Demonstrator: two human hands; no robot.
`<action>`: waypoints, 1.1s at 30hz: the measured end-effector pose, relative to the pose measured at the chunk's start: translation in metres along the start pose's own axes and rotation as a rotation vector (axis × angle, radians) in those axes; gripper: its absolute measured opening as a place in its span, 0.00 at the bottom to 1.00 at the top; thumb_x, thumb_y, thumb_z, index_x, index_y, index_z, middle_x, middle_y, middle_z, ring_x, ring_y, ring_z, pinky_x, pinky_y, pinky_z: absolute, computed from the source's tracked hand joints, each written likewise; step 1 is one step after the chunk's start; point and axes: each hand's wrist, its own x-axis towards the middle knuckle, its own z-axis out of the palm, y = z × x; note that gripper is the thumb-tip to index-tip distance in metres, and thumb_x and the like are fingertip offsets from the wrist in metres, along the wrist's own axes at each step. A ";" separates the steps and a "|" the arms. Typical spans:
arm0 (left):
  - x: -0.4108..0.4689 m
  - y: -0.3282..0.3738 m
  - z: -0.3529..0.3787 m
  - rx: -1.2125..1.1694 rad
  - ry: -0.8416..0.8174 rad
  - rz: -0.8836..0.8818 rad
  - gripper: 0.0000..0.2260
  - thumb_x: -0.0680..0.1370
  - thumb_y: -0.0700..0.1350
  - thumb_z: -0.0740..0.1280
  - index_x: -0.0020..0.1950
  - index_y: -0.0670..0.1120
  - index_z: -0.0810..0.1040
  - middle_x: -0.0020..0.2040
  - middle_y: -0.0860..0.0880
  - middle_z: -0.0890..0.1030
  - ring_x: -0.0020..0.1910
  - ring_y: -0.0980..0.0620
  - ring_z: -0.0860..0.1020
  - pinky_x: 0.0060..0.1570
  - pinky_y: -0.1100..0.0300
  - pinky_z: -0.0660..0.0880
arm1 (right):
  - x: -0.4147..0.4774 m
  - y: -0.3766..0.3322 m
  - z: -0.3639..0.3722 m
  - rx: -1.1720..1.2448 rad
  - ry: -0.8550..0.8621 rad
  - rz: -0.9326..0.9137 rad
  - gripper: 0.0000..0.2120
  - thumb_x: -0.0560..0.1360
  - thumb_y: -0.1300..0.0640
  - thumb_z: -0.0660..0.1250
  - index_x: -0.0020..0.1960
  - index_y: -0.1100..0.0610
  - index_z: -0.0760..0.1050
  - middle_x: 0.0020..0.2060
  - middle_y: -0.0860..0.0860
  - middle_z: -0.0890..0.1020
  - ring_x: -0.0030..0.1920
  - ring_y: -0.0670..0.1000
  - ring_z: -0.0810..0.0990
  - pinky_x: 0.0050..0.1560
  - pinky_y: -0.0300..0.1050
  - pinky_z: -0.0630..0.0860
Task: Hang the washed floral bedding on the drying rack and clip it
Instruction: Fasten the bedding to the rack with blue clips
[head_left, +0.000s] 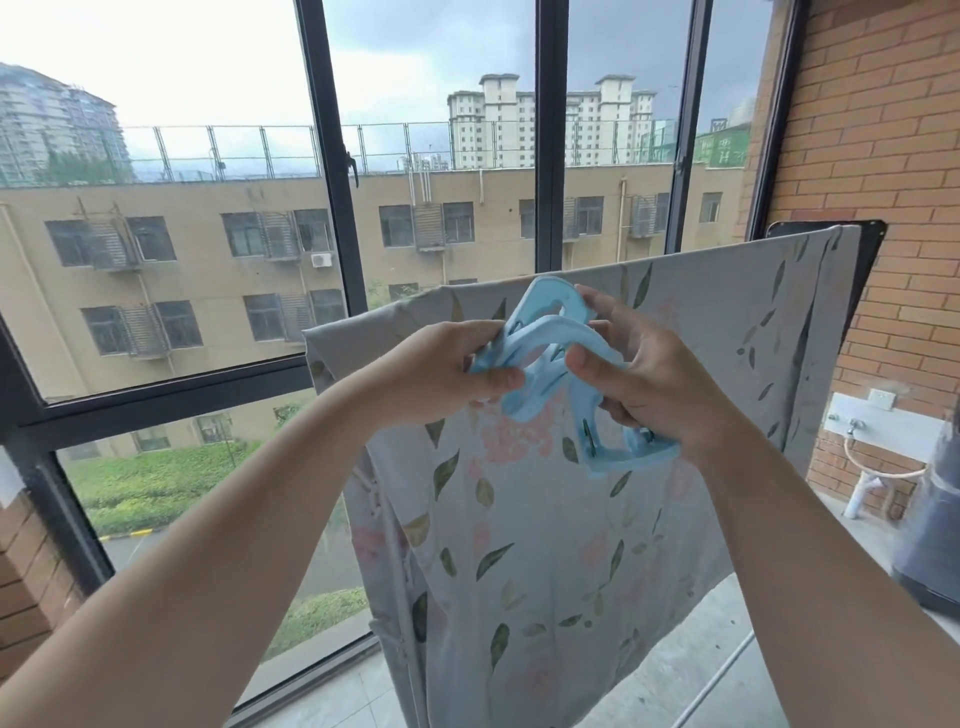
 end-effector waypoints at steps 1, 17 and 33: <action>0.001 0.001 -0.003 -0.008 -0.005 0.004 0.12 0.78 0.58 0.69 0.59 0.56 0.78 0.48 0.51 0.85 0.45 0.51 0.84 0.51 0.43 0.80 | 0.004 0.001 -0.002 0.020 -0.008 0.005 0.38 0.67 0.37 0.75 0.74 0.42 0.67 0.50 0.43 0.82 0.24 0.46 0.68 0.23 0.37 0.66; 0.045 -0.033 -0.038 0.306 0.474 -0.278 0.10 0.79 0.44 0.65 0.55 0.48 0.85 0.50 0.45 0.85 0.43 0.48 0.80 0.43 0.57 0.76 | 0.076 -0.025 -0.009 -0.029 0.087 -0.321 0.19 0.72 0.57 0.76 0.61 0.53 0.74 0.60 0.49 0.82 0.35 0.37 0.79 0.23 0.37 0.69; 0.049 -0.038 -0.039 0.463 0.478 -0.269 0.16 0.81 0.50 0.66 0.35 0.46 0.81 0.35 0.48 0.83 0.36 0.46 0.79 0.36 0.53 0.78 | 0.148 -0.040 0.002 -0.171 -0.046 -0.318 0.14 0.74 0.52 0.75 0.57 0.52 0.77 0.55 0.42 0.84 0.41 0.33 0.81 0.28 0.36 0.75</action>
